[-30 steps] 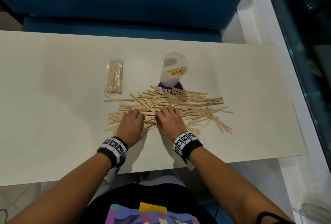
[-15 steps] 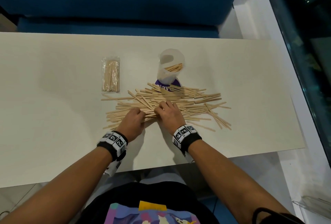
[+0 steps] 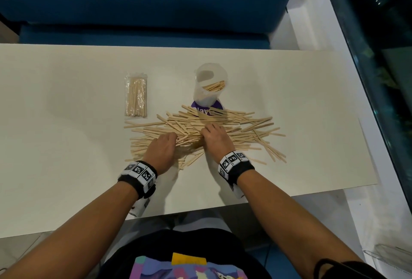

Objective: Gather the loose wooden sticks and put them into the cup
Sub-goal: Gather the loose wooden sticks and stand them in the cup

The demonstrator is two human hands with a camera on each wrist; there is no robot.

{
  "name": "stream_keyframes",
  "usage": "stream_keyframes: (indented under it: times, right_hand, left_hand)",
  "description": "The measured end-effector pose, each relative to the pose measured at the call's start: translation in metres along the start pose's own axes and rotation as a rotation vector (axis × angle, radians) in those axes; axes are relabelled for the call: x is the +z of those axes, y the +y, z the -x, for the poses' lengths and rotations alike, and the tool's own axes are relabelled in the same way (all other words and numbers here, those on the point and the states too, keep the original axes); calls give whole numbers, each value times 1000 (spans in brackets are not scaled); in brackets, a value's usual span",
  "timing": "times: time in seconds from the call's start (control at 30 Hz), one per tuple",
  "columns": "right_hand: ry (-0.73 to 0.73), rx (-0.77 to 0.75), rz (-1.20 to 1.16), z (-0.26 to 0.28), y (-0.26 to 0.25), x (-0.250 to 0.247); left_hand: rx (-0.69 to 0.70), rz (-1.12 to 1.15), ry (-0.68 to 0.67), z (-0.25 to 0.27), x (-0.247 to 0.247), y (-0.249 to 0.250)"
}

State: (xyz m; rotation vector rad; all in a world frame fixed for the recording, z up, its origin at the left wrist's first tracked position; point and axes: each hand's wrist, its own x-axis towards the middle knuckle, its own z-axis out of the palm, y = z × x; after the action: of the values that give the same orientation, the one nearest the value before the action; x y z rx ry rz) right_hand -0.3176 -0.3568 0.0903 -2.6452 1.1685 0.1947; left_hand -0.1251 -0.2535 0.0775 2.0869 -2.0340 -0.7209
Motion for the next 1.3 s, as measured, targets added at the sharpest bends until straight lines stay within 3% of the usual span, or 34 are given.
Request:
stream_keyframes:
  times: [0.1, 0.23, 0.37, 0.53, 0.67, 0.77, 0.93, 1.03, 1.23, 1.3]
  right_hand:
    - [-27, 10, -1, -4, 4, -5]
    - [8, 34, -69, -5, 15, -8]
    - [-64, 66, -32, -3, 21, -8]
    - [-49, 196, -137, 0, 29, -11]
    - [-11, 281, -411, 4, 30, -20]
    - [-30, 272, -667, 2, 13, -32]
    - [-19, 234, -994, -11, -35, -48]
    - [-23, 259, -1089, -20, -58, -46]
    - [49, 316, -1021, -22, -76, -53]
    - [51, 358, -1096, -20, -79, -58]
  left_hand:
    - [2, 29, -36, 0, -5, -2]
    - [-99, 50, -33, 1, -13, -6]
    - [-172, -13, -9, 0, -21, -9]
    - [-312, -55, -2, 1, -28, -21]
    - [-433, 195, 85, -2, -36, -19]
    - [-469, 557, 174, -12, -49, -1]
    - [-484, 1101, 198, -35, -64, 28]
    - [-415, 1142, 229, -43, -67, 36]
    - [-438, 1109, 307, -45, -56, 39]
    - [-437, 1156, 307, -44, -59, 44]
